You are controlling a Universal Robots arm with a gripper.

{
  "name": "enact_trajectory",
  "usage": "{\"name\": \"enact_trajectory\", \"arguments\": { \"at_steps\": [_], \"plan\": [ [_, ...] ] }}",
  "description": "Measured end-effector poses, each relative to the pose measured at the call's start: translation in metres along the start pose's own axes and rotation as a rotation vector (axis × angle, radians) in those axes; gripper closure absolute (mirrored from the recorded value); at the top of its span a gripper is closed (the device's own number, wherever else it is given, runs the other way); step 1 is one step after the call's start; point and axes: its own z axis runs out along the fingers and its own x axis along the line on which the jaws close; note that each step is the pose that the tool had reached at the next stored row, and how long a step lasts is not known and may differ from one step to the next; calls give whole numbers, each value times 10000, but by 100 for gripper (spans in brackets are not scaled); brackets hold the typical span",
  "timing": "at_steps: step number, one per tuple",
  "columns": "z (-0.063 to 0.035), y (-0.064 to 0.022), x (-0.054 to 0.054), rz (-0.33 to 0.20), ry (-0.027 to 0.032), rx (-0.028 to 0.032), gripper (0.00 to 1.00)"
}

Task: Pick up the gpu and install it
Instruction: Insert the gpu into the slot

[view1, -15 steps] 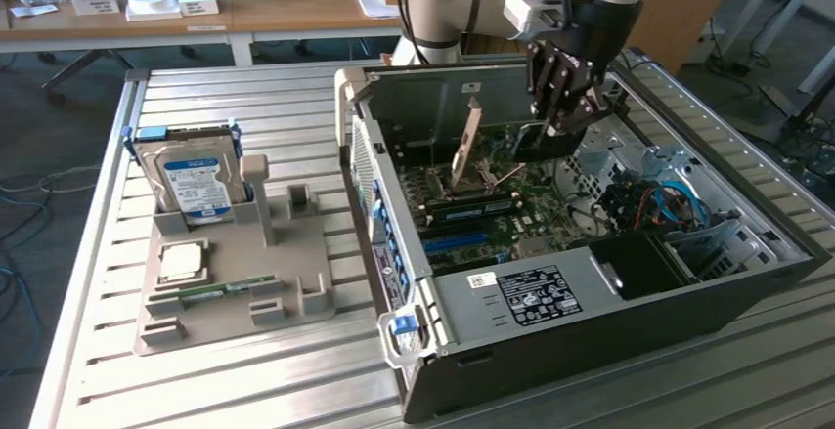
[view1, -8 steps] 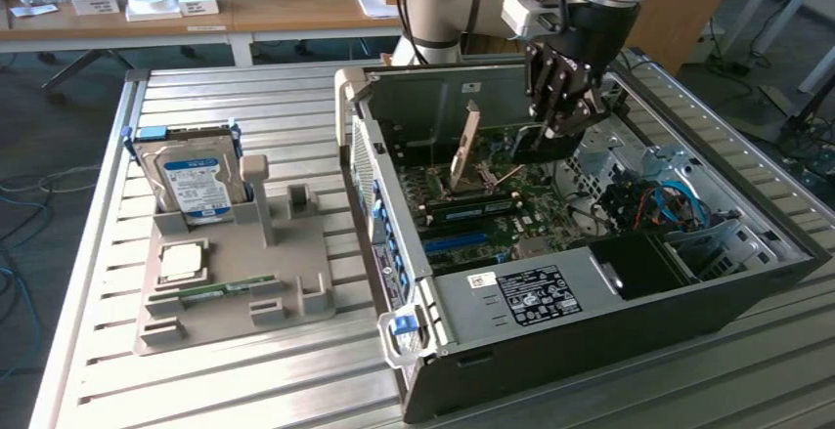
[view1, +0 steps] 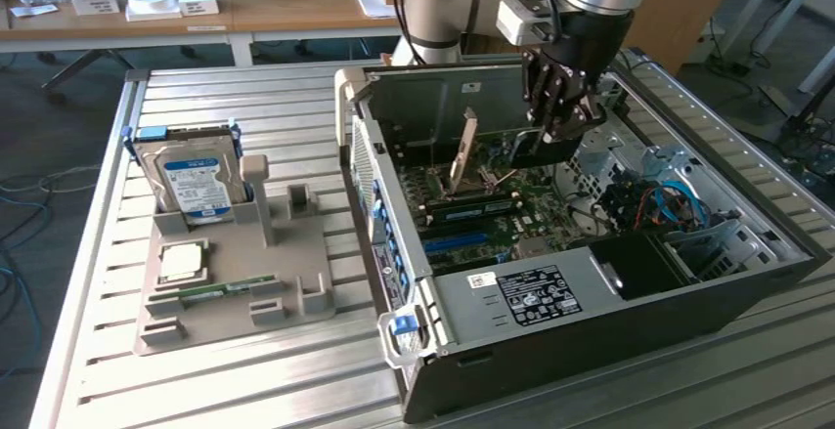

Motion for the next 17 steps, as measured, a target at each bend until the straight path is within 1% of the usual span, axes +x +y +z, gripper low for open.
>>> {"name": "enact_trajectory", "arguments": {
  "at_steps": [2,4,17],
  "plan": [
    [7,8,5,-3,-3,19,73],
    [8,13,10,-4,-2,26,73],
    [8,19,28,-1,-1,28,73]
  ]
}}
